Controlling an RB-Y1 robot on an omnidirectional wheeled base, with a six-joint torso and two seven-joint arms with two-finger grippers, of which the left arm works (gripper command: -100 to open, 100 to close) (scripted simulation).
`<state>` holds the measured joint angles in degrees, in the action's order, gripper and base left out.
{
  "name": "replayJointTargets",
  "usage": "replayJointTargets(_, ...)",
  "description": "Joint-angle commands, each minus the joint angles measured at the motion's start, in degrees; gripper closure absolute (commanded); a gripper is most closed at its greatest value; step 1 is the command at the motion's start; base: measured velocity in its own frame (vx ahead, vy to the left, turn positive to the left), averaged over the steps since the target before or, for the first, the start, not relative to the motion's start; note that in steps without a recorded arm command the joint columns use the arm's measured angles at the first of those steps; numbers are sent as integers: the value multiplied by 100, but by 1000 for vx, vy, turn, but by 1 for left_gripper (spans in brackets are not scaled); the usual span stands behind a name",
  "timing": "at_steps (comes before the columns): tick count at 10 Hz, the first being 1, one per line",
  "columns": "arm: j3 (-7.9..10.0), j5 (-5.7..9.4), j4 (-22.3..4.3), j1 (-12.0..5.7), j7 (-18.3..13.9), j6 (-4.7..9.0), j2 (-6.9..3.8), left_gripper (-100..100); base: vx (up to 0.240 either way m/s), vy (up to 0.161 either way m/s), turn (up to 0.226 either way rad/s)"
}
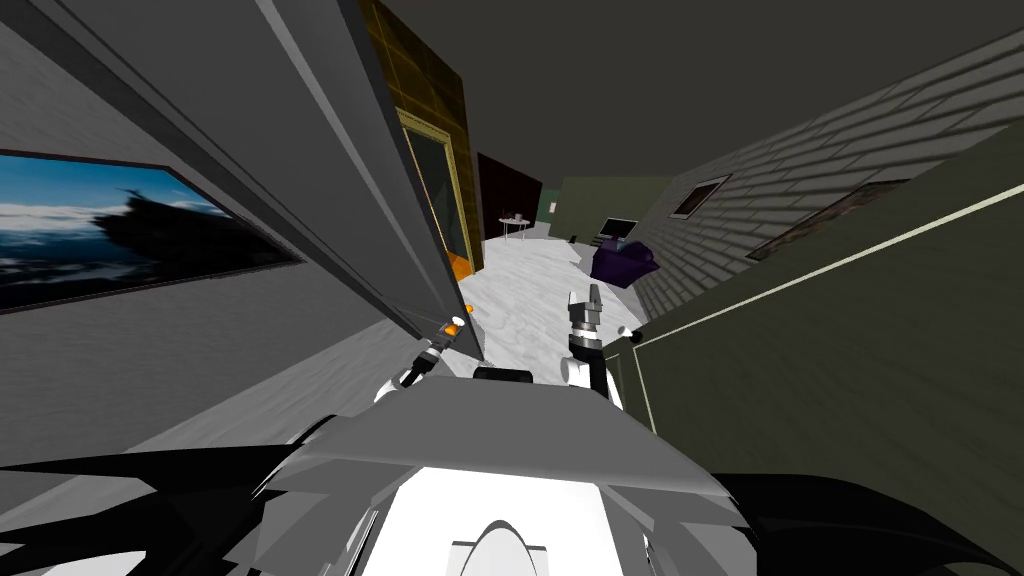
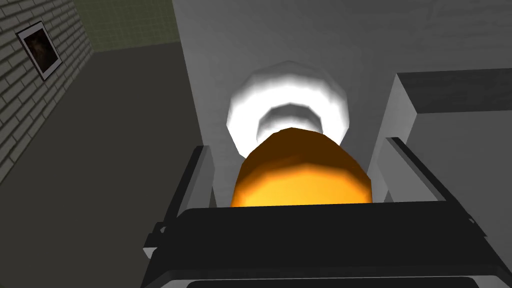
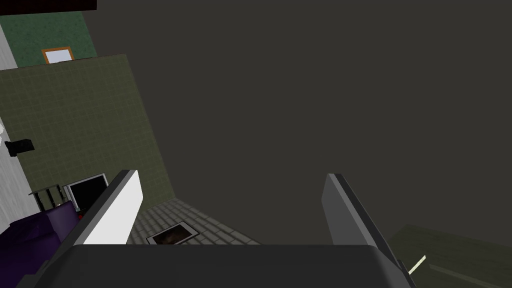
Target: Push the door open
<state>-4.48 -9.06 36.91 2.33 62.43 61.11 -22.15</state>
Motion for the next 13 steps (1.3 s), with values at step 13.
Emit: replayJointTargets(13,-38,247,-23,-61,-1065,-79,114,100,5,1,2)
